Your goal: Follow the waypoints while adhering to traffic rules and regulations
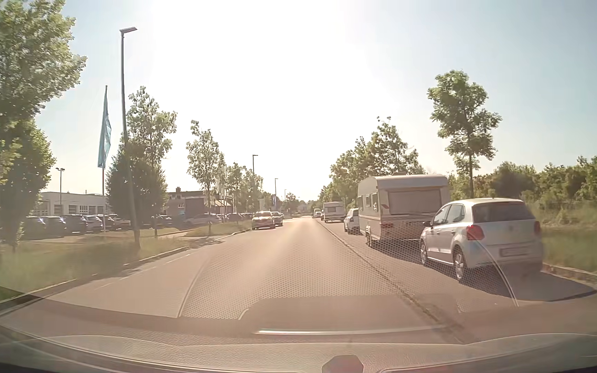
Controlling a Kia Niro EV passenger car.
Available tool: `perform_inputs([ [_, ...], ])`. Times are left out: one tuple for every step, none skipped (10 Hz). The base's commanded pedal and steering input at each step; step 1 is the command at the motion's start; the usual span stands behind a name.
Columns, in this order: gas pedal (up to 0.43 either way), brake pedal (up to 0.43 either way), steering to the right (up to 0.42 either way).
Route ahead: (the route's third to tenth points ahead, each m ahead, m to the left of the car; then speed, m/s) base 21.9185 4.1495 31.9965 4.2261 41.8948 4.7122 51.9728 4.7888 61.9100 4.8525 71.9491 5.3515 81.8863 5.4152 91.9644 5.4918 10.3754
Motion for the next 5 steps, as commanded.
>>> perform_inputs([
  [0.087,0.0,-0.02],
  [0.087,0.0,-0.02],
  [0.087,0.0,-0.02],
  [0.087,0.0,-0.019],
  [0.087,0.0,-0.016],
])
